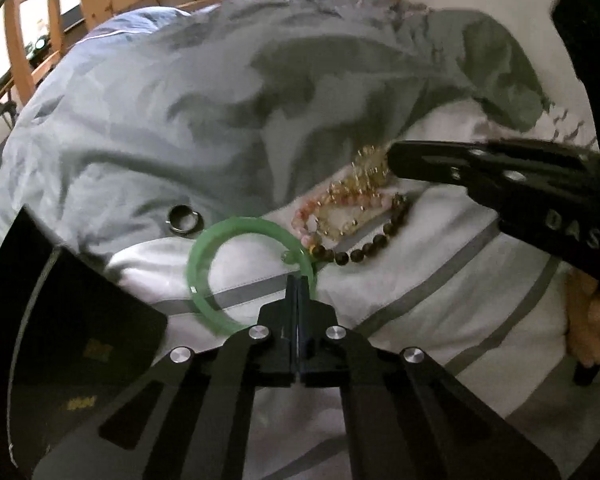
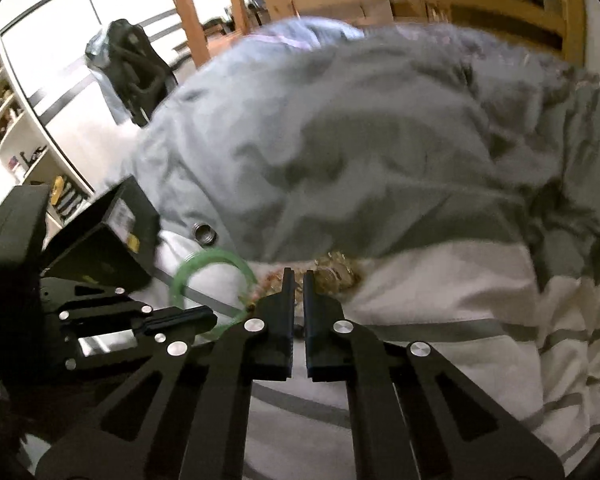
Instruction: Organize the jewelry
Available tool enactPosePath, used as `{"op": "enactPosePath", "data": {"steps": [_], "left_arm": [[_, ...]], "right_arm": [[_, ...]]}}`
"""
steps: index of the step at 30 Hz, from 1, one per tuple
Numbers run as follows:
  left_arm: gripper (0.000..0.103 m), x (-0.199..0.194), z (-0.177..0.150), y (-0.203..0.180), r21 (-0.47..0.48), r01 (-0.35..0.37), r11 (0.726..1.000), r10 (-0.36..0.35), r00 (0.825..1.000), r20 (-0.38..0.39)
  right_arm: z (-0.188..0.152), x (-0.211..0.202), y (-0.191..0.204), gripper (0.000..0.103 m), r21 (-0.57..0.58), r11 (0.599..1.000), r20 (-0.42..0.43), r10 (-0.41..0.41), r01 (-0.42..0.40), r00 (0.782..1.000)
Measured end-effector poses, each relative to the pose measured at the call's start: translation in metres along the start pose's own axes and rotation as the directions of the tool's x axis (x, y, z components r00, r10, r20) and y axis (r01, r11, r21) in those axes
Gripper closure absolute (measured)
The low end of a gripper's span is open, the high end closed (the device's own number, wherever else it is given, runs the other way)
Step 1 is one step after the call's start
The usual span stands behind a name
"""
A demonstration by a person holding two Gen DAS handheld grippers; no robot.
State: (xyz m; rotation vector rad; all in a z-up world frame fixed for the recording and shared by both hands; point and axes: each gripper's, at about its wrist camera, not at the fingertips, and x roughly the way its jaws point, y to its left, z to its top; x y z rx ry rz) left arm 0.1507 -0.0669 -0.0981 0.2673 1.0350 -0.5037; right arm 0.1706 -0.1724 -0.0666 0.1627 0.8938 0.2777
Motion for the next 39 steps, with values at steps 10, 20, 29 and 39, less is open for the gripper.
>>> {"op": "enactPosePath", "data": {"steps": [10,20,29,39], "left_arm": [[0.103,-0.006,-0.004,-0.001,0.006,0.001,1.000,-0.001,1.000,0.016],[0.042,0.026,0.001,-0.021,0.113,-0.104,0.988,0.115,0.989,-0.097],[0.091,0.026,0.005,-0.002,-0.001,0.021,1.000,-0.021,0.994,-0.105],[0.093,0.001,0.001,0.009,-0.058,0.093,0.994,-0.093,0.996,-0.004]], "right_arm": [[0.002,-0.026,0.000,0.098,0.007,1.000,0.114,0.029,-0.030,0.993],[-0.010,0.020,-0.008,0.046,0.075,0.997,-0.137,0.022,-0.012,0.990],[-0.008,0.042,0.005,0.080,0.013,1.000,-0.202,-0.001,0.003,0.979],[-0.007,-0.002,0.008,0.087,0.007,0.995,-0.004,0.103,-0.103,0.995]]}}
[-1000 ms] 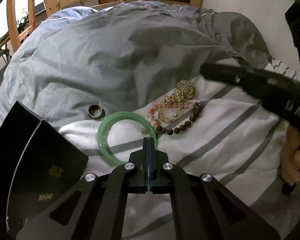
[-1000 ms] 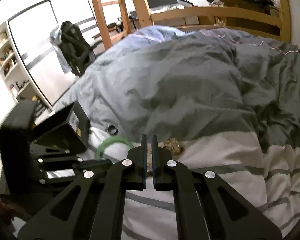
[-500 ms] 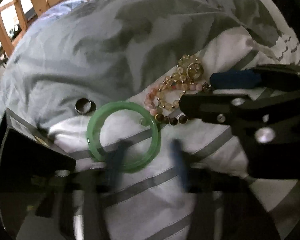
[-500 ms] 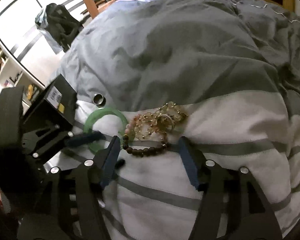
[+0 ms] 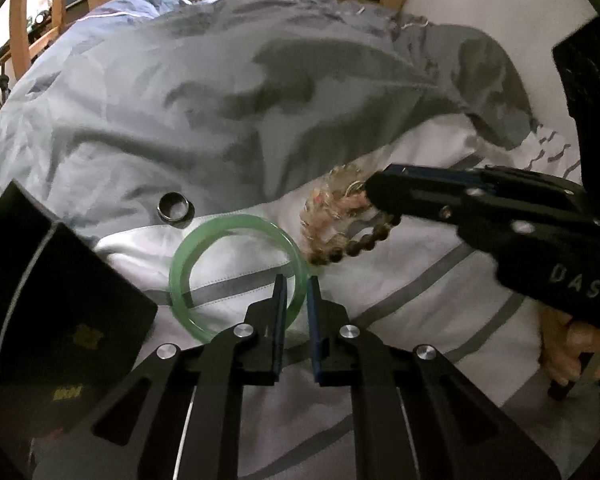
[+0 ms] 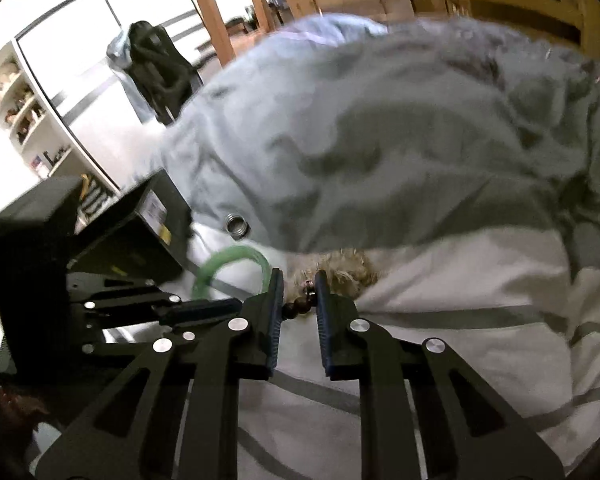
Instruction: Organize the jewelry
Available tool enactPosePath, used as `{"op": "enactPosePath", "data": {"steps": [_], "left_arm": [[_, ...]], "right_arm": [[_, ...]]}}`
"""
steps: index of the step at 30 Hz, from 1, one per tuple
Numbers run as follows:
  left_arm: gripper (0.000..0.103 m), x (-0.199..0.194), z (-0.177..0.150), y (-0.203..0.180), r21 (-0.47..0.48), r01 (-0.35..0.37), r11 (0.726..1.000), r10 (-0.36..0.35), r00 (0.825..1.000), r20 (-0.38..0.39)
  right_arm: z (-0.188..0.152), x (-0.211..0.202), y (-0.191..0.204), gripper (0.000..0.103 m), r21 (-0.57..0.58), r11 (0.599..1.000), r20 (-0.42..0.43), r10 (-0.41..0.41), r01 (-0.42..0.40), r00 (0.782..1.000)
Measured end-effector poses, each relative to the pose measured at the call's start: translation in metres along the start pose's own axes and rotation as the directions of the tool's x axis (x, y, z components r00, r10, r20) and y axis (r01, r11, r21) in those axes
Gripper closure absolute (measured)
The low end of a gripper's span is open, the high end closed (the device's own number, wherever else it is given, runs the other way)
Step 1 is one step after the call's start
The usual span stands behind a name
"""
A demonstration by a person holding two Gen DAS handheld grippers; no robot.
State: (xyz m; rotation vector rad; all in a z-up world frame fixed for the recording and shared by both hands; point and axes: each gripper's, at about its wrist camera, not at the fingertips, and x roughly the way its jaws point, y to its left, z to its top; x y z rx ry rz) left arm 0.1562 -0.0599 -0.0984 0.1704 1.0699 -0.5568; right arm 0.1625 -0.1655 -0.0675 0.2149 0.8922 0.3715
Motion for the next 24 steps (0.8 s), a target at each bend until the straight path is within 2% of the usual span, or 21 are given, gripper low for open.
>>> {"op": "enactPosePath", "data": {"steps": [4,5,11,12,13,16,19,21,24], "left_arm": [[0.094,-0.015,-0.005,-0.005,-0.001,0.001,1.000,-0.001,0.999,0.048],[0.094,-0.019,-0.005,-0.004,-0.002,0.004,1.000,-0.004,0.998,0.060],[0.094,-0.043,-0.013,-0.002,-0.021,0.023,1.000,-0.020,0.992,0.124],[0.095,-0.047,-0.014,-0.002,-0.025,0.027,0.999,-0.023,0.991,0.132],[0.101,-0.051,-0.014,-0.002,-0.030,0.033,0.999,-0.029,0.989,0.142],[0.103,-0.062,-0.018,-0.002,-0.045,0.060,0.997,-0.052,0.984,0.169],[0.103,-0.069,-0.019,-0.004,-0.050,0.073,0.996,-0.062,0.979,0.193],[0.103,-0.071,-0.019,-0.004,-0.051,0.077,0.996,-0.065,0.978,0.196],[0.103,-0.064,-0.018,-0.006,-0.042,0.052,0.998,-0.045,0.986,0.163]], "right_arm": [[0.002,-0.017,0.001,0.087,-0.009,1.000,0.080,0.023,-0.023,0.997],[0.002,-0.021,0.001,0.090,-0.010,0.999,0.096,0.033,-0.032,0.995],[0.004,-0.036,0.006,0.090,-0.017,0.998,0.158,0.063,-0.062,0.985],[0.005,-0.039,0.006,0.090,-0.018,0.998,0.169,0.068,-0.066,0.983],[0.004,-0.040,0.007,0.090,-0.018,0.997,0.177,0.075,-0.073,0.981],[0.005,-0.051,0.007,0.090,-0.012,0.994,0.223,0.107,-0.107,0.969],[0.004,-0.066,0.008,0.090,-0.011,0.989,0.290,0.145,-0.149,0.946],[0.004,-0.072,0.006,0.090,0.003,0.984,0.314,0.171,-0.181,0.934],[0.004,-0.072,0.008,0.090,0.000,0.985,0.307,0.164,-0.172,0.937]]}}
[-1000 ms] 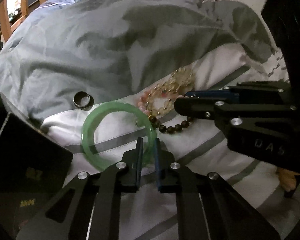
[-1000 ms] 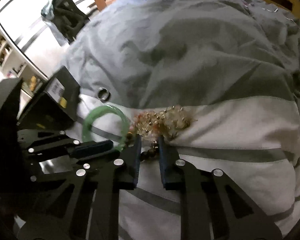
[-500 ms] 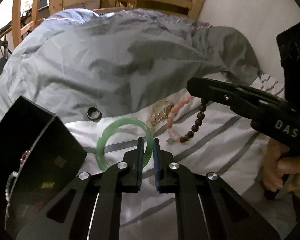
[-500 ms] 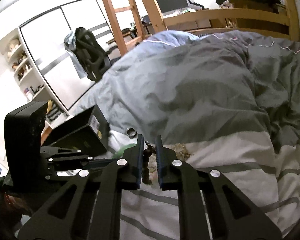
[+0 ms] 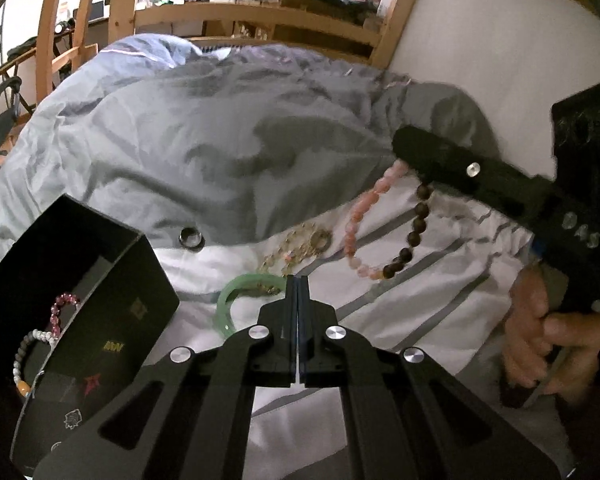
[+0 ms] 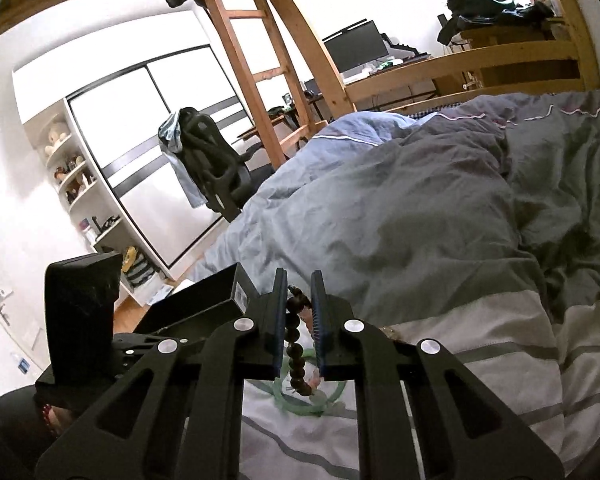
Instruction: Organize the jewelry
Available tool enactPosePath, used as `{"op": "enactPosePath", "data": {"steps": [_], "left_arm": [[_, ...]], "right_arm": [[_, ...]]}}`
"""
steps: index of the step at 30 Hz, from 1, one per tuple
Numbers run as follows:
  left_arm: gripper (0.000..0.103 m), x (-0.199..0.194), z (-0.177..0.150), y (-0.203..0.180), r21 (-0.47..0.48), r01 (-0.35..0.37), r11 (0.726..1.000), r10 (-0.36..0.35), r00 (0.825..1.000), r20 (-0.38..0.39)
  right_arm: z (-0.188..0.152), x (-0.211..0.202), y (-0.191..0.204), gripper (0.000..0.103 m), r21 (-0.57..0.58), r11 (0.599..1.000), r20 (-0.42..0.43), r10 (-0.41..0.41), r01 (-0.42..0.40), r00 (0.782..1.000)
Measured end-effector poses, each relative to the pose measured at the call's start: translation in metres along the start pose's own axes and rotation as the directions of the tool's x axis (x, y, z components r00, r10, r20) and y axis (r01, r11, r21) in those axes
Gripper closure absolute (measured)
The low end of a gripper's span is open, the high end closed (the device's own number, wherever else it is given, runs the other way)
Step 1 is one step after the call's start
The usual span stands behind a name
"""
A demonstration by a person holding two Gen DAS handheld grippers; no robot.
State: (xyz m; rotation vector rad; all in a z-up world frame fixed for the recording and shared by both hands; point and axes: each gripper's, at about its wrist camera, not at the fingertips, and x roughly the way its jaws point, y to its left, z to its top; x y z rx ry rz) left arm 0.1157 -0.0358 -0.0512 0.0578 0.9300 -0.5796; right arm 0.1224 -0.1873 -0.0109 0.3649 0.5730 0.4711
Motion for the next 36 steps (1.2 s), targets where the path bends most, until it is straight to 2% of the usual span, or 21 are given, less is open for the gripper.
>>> {"op": "enactPosePath", "data": {"steps": [2,3,4,5,7,10,12,14,15,16,19,25,36], "left_arm": [[0.097,0.016,-0.002,-0.003,0.029,-0.059,0.998,0.061,0.996,-0.058],[0.080,0.023,-0.003,-0.005,0.047,-0.082,0.995,0.086,0.993,-0.083],[0.048,0.033,-0.004,-0.008,0.073,-0.104,0.992,0.112,0.987,-0.113],[0.038,0.040,-0.005,-0.011,0.098,-0.116,0.988,0.129,0.983,-0.127],[0.033,0.055,-0.006,-0.021,0.158,-0.117,0.980,0.143,0.975,-0.168],[0.033,0.076,-0.013,-0.032,0.231,-0.127,0.965,0.183,0.954,-0.237],[0.034,0.082,-0.014,-0.034,0.246,-0.136,0.960,0.199,0.947,-0.252],[0.053,0.083,-0.013,-0.031,0.217,-0.109,0.970,0.165,0.951,-0.263],[0.073,0.083,-0.012,-0.027,0.195,-0.101,0.976,0.152,0.952,-0.267],[0.083,0.081,-0.011,-0.022,0.163,-0.090,0.983,0.132,0.954,-0.270],[0.091,0.072,-0.008,-0.016,0.122,-0.060,0.991,0.088,0.966,-0.242],[0.093,0.048,-0.005,-0.016,0.094,-0.024,0.995,0.039,0.987,-0.158],[0.093,0.005,-0.001,-0.005,0.013,0.029,0.999,-0.028,0.999,-0.016]], "right_arm": [[0.000,0.002,0.002,0.090,-0.009,1.000,-0.010,-0.006,0.006,1.000],[0.000,0.003,0.002,0.090,-0.011,1.000,-0.011,-0.008,0.008,1.000],[0.000,0.003,0.003,0.090,-0.011,1.000,-0.012,-0.007,0.007,1.000],[0.000,0.003,0.003,0.090,-0.010,1.000,-0.013,-0.009,0.009,1.000],[0.000,0.003,0.002,0.090,-0.007,1.000,-0.014,-0.014,0.014,1.000],[0.000,0.004,-0.002,0.090,0.003,1.000,-0.016,-0.025,0.025,1.000],[-0.001,0.004,-0.002,0.090,0.007,1.000,-0.017,-0.026,0.026,1.000],[-0.001,0.004,-0.002,0.090,0.005,1.000,-0.020,-0.030,0.031,0.999],[-0.001,0.004,-0.001,0.090,0.003,1.000,-0.020,-0.030,0.030,0.999],[-0.001,0.004,-0.001,0.090,0.003,0.999,-0.019,-0.032,0.032,0.999],[-0.001,0.004,-0.001,0.090,0.006,0.999,-0.019,-0.032,0.032,0.999],[-0.001,0.002,-0.002,0.090,0.015,1.000,-0.008,-0.027,0.027,1.000],[0.000,-0.004,-0.004,0.090,0.028,1.000,0.015,-0.008,0.008,1.000]]}}
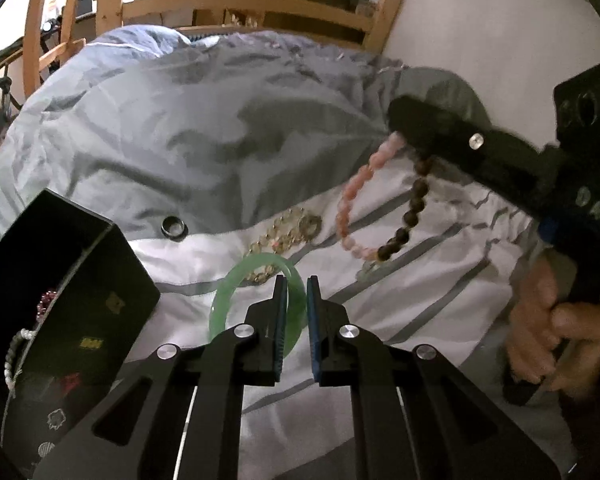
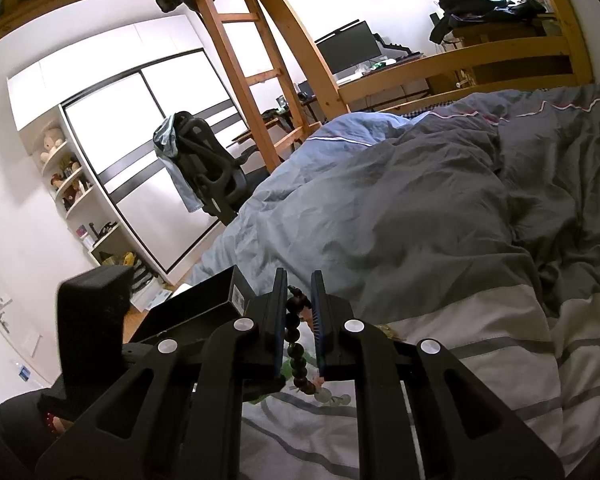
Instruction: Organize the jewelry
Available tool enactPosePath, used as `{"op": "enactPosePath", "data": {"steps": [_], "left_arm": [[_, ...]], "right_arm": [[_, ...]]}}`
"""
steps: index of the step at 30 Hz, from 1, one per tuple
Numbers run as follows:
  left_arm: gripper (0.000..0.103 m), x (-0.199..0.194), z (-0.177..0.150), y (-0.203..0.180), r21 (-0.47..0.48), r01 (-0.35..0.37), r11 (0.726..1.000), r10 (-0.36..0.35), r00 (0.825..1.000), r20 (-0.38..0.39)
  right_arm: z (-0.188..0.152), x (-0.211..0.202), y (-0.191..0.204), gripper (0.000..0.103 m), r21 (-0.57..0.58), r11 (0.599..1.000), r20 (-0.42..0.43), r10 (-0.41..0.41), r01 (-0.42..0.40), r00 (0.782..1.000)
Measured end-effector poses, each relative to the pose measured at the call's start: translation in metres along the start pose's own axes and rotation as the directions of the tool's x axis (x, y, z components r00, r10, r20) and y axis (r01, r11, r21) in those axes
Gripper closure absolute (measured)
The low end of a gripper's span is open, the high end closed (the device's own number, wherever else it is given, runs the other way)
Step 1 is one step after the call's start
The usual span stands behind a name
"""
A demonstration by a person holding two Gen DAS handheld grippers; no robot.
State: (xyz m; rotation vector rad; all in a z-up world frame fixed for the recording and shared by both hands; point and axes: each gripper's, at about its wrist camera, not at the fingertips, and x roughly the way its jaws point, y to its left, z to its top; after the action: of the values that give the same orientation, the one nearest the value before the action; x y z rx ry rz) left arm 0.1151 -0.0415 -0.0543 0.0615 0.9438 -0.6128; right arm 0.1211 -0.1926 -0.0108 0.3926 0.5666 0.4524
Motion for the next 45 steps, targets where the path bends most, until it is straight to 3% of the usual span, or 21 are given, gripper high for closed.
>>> {"op": "enactPosePath", "data": {"steps": [11,18,31,39,40,45], "left_arm": [[0.093,-0.034,0.002,-0.001,-0.051,0.023,0.998,-0.017,0.993,0.114],[0.093,-0.052,0.004,0.009,-0.084,0.002,0.996,0.013,0.985,0.173],[0.092,-0.092,0.004,0.032,-0.178,-0.102,0.979,0.153,0.942,0.298],[0.092,-0.107,0.003,0.052,-0.238,-0.109,0.965,0.186,0.924,0.334],[0.100,-0.111,0.003,0.055,-0.248,-0.111,0.963,0.193,0.920,0.340],[0.100,-0.122,0.000,0.073,-0.296,-0.119,0.948,0.226,0.904,0.363]], "right_arm": [[0.004,0.001,0.016,0.090,-0.029,1.000,0.007,0.006,-0.005,1.000],[0.012,0.006,0.040,0.090,-0.087,0.996,-0.001,0.010,-0.010,1.000],[0.030,0.026,0.083,0.090,-0.177,0.983,-0.009,0.038,-0.039,0.999],[0.036,0.043,0.107,0.090,-0.203,0.977,-0.016,0.067,-0.069,0.998],[0.036,0.044,0.110,0.090,-0.205,0.976,-0.017,0.071,-0.073,0.997],[0.040,0.058,0.127,0.090,-0.219,0.971,-0.025,0.094,-0.097,0.995]]}}
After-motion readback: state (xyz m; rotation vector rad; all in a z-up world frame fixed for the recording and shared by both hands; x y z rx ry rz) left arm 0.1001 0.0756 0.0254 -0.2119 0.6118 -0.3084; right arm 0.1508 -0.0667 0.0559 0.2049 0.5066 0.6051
